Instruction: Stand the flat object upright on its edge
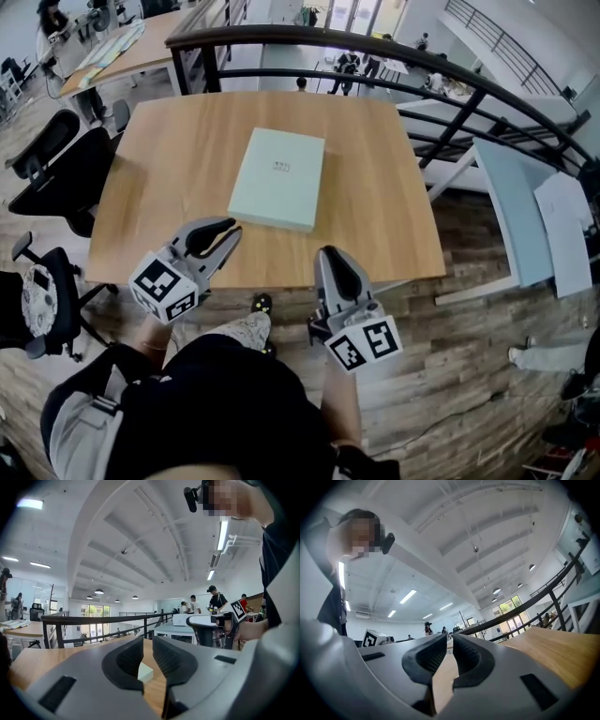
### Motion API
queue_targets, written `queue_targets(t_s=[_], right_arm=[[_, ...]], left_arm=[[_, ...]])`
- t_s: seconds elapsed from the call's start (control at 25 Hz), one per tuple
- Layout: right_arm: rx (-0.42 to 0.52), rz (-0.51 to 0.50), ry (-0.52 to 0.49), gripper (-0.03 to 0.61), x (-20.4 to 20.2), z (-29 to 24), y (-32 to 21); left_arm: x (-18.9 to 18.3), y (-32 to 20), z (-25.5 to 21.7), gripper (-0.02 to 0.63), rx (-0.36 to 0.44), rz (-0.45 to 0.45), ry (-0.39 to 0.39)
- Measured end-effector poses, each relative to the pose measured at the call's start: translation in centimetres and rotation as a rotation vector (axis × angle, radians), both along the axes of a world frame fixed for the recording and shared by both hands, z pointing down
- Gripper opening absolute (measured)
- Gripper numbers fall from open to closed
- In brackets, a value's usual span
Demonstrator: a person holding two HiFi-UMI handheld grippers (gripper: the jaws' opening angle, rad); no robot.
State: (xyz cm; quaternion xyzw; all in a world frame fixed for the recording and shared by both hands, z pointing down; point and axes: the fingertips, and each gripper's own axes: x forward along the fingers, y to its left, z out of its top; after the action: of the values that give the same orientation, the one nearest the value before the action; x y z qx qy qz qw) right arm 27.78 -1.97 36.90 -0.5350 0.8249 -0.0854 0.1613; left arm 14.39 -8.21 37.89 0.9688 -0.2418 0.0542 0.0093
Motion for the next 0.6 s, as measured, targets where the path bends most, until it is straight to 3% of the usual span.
queue_targets(t_s=[0.44, 0.6], right_arm=[[-0.035, -0.014, 0.055, 0.028, 2.5, 0.6, -9.5], [-0.066, -0.019, 0.071, 0.028, 2.9, 1.6, -13.2]], left_arm=[[2.0, -9.6, 0.8, 0.084, -0.036, -0.031, 0.023], [2.0, -13.3, 1.9, 0.091, -0.005, -0.07, -0.036]])
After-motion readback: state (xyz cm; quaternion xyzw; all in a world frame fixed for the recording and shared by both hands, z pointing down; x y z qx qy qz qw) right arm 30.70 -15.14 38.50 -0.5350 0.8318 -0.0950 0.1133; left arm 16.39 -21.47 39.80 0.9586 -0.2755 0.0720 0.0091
